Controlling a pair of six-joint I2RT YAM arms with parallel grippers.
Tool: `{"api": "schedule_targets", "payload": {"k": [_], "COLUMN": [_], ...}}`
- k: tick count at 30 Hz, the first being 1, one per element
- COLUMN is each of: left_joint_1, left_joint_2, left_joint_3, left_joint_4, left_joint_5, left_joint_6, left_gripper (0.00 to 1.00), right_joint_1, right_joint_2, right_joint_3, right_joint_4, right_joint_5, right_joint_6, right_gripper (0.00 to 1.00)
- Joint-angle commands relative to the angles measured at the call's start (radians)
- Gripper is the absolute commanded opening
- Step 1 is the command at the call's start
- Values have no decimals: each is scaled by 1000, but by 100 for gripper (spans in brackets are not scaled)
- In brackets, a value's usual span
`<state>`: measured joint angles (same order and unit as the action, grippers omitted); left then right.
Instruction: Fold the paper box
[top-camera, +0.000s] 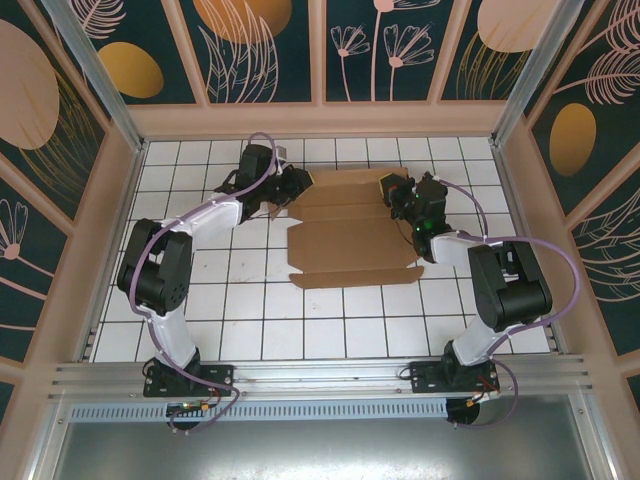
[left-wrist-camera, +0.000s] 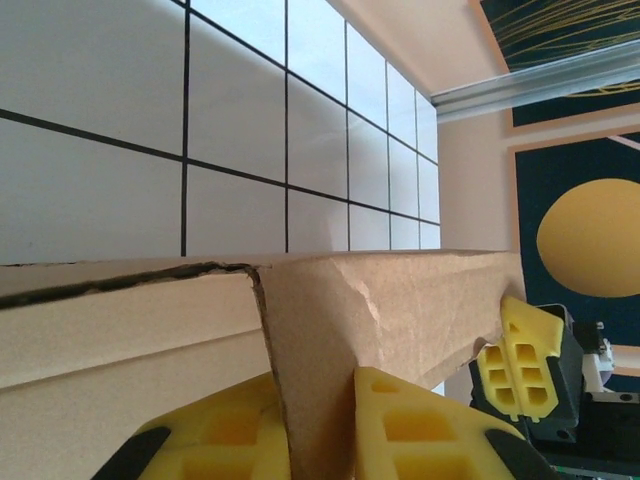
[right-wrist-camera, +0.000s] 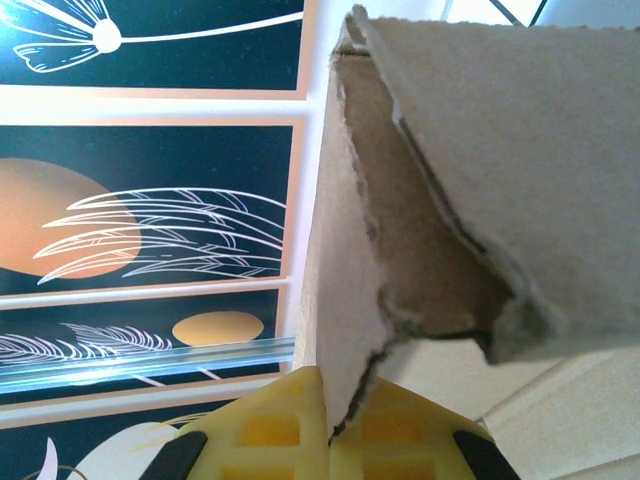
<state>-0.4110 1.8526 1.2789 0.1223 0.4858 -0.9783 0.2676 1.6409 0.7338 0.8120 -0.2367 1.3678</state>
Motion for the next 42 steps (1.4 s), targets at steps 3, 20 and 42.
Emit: {"api": "schedule_targets", "payload": {"k": [3, 20, 42], "left_joint_1": [6, -96, -96], "left_joint_2": [-27, -232, 89], "left_joint_3": [0, -173, -86], "left_joint_4": [-47, -252, -96], "left_joint_5": [-40, -422, -580], "left_joint_6": [42, 358, 298], "left_gripper": [32, 42, 53], "right_joint_1": [4, -16, -18], "right_joint_2": [-24, -25, -12], "right_joint_3": [8, 61, 55], "right_joint_4": [32, -110, -82], "right_joint_5": [14, 24, 0], "right_joint_6": [-9, -61, -52], "right_gripper": [2, 0, 0]}}
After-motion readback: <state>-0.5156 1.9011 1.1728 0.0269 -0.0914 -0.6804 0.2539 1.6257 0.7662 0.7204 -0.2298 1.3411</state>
